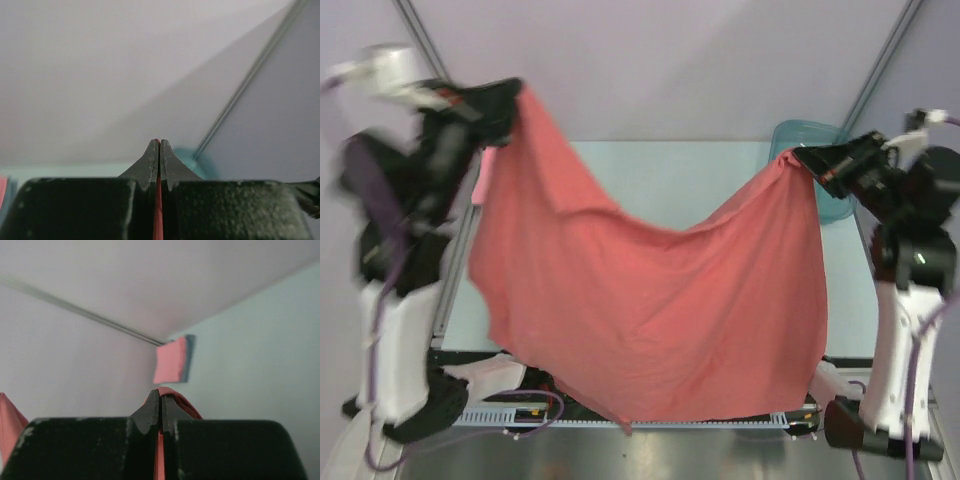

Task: Fold and stack the t-shirts
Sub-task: Flatten the tshirt out

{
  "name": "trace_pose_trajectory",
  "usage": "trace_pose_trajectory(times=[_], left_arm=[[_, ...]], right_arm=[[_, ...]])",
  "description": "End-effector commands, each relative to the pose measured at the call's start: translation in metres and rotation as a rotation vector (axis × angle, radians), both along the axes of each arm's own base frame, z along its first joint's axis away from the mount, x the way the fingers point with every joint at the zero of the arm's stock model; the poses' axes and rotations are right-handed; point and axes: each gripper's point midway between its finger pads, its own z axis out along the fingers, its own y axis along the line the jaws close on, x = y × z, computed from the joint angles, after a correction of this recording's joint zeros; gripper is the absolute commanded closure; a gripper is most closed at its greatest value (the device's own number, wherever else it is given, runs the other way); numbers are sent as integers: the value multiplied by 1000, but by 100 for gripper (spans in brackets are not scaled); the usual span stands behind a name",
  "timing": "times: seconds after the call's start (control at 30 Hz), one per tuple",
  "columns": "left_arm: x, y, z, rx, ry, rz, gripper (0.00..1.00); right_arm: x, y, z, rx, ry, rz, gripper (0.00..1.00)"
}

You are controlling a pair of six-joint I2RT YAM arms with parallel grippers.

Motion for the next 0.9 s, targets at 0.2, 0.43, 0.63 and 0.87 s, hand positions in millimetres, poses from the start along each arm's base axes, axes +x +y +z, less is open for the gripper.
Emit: trace_pose_trajectory(times=[0.2, 0.43, 0.63, 0.87], left_arm=[[288, -37, -316, 189, 603, 40, 99], [365, -5, -395, 203, 673, 41, 100], [414, 5, -373, 218, 588, 8, 100], [398, 5, -291, 131, 447, 3, 100]], right_arm=[[193, -10, -243, -116, 299, -102, 100], [275, 17, -323, -165, 326, -5, 100], [322, 10, -333, -217, 330, -4, 100], [328, -1, -275, -214, 253, 12, 100]])
